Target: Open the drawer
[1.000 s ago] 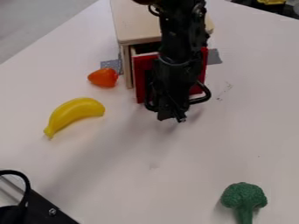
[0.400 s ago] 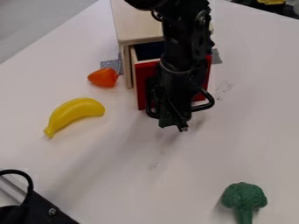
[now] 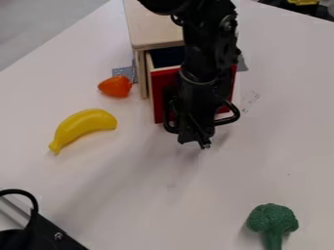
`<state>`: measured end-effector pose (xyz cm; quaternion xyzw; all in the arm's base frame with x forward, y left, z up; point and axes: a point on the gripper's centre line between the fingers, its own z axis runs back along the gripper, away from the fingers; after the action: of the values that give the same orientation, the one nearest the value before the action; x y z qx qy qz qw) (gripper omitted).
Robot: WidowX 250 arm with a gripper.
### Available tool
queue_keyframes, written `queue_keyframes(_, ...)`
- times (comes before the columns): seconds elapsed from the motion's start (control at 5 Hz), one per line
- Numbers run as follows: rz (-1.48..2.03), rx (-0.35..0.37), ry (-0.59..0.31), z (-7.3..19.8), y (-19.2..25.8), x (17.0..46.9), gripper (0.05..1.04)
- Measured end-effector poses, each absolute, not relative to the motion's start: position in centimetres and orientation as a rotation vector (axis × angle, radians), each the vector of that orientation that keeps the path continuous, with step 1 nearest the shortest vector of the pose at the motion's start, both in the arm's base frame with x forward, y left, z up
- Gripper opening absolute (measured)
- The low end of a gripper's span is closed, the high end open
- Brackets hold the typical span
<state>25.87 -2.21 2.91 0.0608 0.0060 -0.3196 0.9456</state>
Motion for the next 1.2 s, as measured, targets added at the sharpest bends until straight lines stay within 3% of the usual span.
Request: queue_keyframes(1.2,-0.685,0.129,0.014,2.73,-3.28,24.84,0.121)
